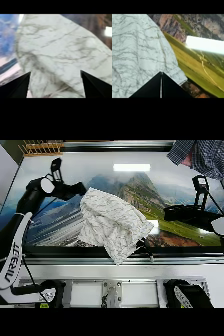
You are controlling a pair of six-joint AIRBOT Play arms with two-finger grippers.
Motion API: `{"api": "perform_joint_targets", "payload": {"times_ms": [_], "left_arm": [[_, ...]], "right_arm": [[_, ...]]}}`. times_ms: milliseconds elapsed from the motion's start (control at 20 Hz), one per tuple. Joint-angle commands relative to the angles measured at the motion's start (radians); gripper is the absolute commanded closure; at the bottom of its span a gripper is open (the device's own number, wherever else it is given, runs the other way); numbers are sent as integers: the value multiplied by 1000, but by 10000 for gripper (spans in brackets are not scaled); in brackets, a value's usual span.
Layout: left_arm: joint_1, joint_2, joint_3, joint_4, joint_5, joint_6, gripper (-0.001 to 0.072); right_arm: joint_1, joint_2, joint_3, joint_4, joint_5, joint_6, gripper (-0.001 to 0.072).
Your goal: Fold the clothes and pants, and hang the long-sleeved shirts on hangers.
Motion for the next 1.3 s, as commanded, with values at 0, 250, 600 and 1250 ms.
{"api": "perform_joint_targets", "payload": {"times_ms": [0, 250, 600, 1250], "left_arm": [[156, -132, 6, -65, -27, 45, 0], [148, -337, 132, -169, -76, 107, -1], [63, -512, 351, -171, -170, 106, -1], [51, -497, 389, -163, -156, 96, 701]], "right_arm": [[1, -1, 0, 19, 1, 1, 685], [1, -1, -1, 25, 1, 0, 684], [1, -2, -1, 25, 1, 10, 686], [-248, -338, -124, -31, 82, 258, 119]]}}
